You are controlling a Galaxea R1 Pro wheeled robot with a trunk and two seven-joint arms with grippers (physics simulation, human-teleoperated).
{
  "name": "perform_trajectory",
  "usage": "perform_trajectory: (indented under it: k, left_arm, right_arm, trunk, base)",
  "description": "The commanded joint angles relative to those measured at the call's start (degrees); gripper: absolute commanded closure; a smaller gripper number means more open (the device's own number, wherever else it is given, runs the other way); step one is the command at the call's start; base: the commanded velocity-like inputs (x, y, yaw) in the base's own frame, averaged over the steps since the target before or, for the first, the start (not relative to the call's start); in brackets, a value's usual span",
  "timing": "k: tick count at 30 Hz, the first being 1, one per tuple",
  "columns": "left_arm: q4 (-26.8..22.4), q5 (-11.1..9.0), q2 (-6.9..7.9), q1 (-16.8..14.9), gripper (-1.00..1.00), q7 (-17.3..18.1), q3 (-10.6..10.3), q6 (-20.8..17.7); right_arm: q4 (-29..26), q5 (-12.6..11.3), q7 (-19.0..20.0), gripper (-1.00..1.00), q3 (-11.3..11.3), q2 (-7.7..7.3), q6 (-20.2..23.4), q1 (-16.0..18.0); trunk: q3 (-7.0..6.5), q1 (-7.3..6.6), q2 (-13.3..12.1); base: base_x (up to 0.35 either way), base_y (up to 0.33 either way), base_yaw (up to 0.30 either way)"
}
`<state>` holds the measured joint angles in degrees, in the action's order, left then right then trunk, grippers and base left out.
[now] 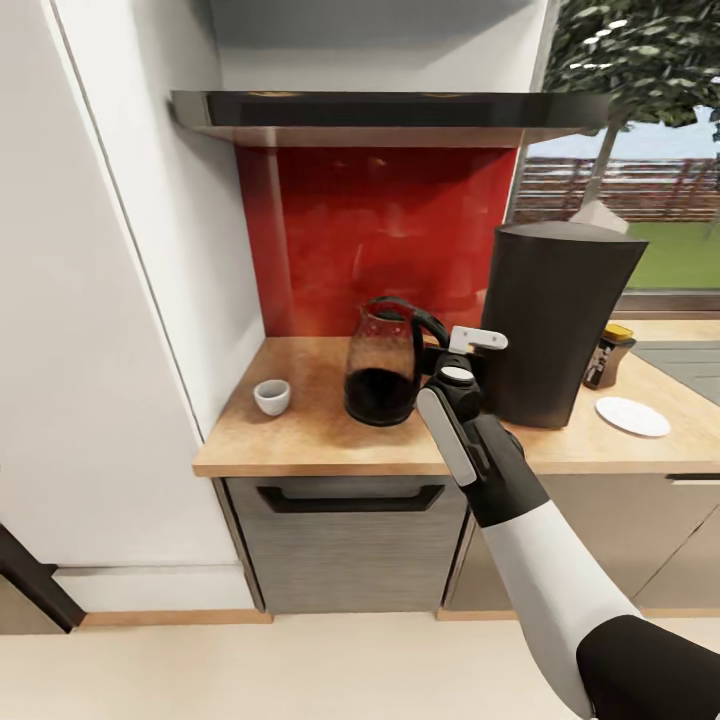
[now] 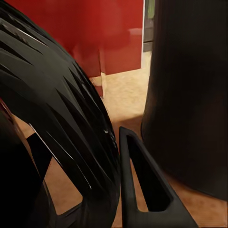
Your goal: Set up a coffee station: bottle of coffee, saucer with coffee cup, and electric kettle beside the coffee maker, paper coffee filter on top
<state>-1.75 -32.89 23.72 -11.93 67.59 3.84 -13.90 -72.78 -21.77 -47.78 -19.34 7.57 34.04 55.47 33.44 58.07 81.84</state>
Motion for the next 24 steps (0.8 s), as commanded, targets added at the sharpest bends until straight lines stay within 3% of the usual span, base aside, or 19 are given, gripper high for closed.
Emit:
perform_trajectory:
  k: [1,8,13,24]
  left_arm:
    - [-0.01,0.23,0.01,-0.02,-1.00,0.18,0.38,-0.60]
    - [-0.01,0.20,0.01,-0.02,-1.00,0.18,0.38,-0.52]
    - [-0.01,0.27,0.01,-0.02,-1.00,0.18,0.38,1.99]
    - [-0.01,0.29,0.01,-0.02,-1.00,0.18,0.38,2.39]
  right_arm:
    - [-0.07,0.06,-0.47,1.00,-0.08,-0.01,0.31,0.06]
    - [-0.08,0.00,-0.47,1.00,-0.08,-0.01,0.33,0.00]
    - [-0.12,-0.01,-0.47,1.00,-0.08,-0.01,0.33,-0.01]
    - [-0.26,-0.02,-0.47,1.00,-0.06,-0.01,0.33,-0.10]
  trunk:
    - [0.06,0.00,0.04]
    - [-0.13,0.00,0.04]
    - [-0.33,0.00,0.04]
    - [-0.38,0.00,0.04]
  base:
    - [0.000,0.064,-0.001]
    - [0.000,0.022,-0.123]
    - [0.000,0.002,-0.199]
    - [0.000,0.040,-0.060]
